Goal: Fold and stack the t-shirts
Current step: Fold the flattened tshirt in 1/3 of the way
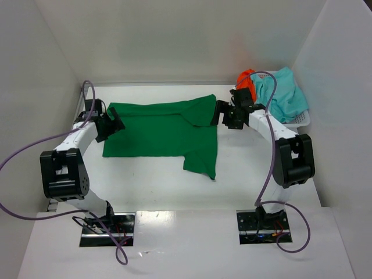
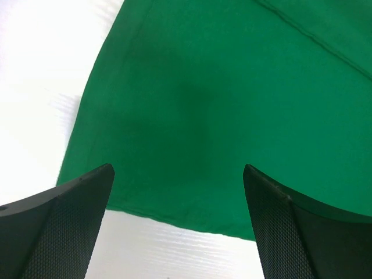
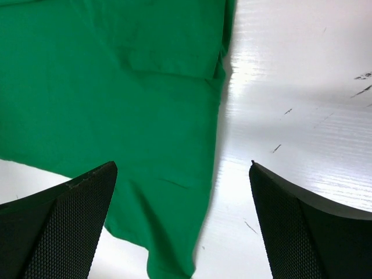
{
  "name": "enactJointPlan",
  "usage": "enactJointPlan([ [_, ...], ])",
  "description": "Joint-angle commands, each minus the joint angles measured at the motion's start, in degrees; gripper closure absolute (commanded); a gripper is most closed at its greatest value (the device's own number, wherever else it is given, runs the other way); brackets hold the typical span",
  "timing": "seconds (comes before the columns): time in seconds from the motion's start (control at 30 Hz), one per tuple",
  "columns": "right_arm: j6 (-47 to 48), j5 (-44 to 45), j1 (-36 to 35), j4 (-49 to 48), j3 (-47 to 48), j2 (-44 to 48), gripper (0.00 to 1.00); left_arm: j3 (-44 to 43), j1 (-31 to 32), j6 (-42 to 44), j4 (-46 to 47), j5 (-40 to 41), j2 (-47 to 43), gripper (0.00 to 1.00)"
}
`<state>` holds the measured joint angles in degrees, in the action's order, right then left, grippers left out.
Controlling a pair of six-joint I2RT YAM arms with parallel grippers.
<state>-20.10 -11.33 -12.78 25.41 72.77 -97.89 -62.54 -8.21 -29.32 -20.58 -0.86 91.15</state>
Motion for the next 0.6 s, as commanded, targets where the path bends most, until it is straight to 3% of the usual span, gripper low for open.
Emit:
enactJointPlan([
  [0.0, -0.3, 0.7, -0.5, -5.0, 0.2, -0.7, 0.0, 1.5, 0.0, -3.5, 1.9, 1.0, -3.6, 0.01],
  [0.13, -0.8, 1.8, -0.5, -6.3, 1.9, -5.0, 0.01, 3.6, 0.0, -4.2, 3.9, 1.0, -2.4, 0.01],
  [0.4, -0.8, 1.3, -0.5, -4.1, 11.3, -18.6, 0.28, 0.8, 0.0, -2.4, 3.9, 2.3, 4.6, 0.01],
  [0.57, -0.8, 1.3, -0.5, -4.1, 13.2, -20.5, 0.38, -0.2, 0.0, -1.9, 3.9, 1.7, 5.7, 0.01],
])
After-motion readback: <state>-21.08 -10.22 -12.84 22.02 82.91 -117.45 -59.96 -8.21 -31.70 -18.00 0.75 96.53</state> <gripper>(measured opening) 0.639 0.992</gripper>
